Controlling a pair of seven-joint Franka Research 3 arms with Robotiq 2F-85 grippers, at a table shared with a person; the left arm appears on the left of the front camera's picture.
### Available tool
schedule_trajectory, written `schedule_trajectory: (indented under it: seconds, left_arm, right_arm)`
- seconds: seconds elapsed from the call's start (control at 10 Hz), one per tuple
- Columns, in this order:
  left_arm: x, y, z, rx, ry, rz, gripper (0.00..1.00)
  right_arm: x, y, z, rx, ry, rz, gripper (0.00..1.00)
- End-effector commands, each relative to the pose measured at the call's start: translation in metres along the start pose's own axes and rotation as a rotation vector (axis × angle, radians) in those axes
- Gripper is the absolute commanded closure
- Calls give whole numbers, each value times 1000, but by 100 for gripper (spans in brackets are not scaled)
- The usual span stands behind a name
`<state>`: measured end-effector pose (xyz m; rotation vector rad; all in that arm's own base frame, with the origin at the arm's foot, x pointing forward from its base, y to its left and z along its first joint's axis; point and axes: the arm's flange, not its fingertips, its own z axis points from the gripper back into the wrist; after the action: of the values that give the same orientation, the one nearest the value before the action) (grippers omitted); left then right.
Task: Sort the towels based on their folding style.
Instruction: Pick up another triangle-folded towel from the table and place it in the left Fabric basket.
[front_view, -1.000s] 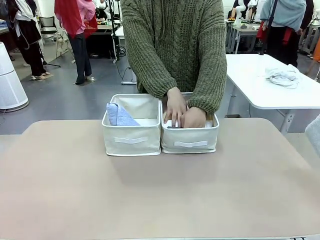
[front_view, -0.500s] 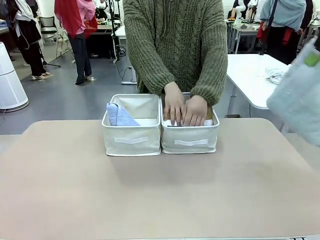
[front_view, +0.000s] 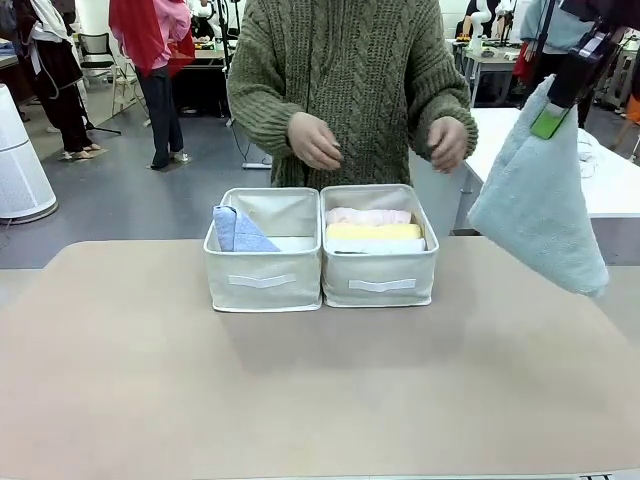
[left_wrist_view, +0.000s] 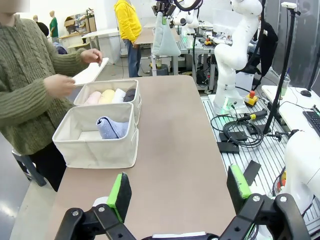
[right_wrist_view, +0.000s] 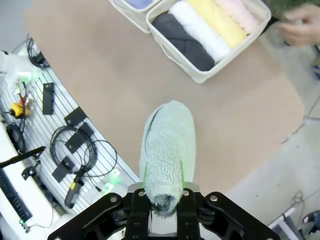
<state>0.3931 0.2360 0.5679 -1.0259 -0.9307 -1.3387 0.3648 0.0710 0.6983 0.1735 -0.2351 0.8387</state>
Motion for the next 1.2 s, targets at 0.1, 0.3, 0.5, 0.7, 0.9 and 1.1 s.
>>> schedule_trajectory:
  seconds: [0.1,0.3,0.5,0.7,0.9,1.1]
  left_arm:
    - [1,-2,3,5,1,-2,0]
    - [1,-2,3,5,1,-2,0]
    - [1,-2,3,5,1,-2,0]
    - [1,-2,3,5,1,-2,0]
    - [1,-2,3,5,1,-2,0]
    - [1,-2,3,5,1,-2,0]
  right_arm:
    - [-8,-5,5,5,-10,-15,82]
    - [-8,-5,5,5,-10,-15,82]
    - [-6,-6,4,-4,-6,-19,82]
    - [82,17,14,-68,-39,101,82]
    - [177,24,5,-73,-11,195,82]
    - [245,29,-18,-123,1,254,82]
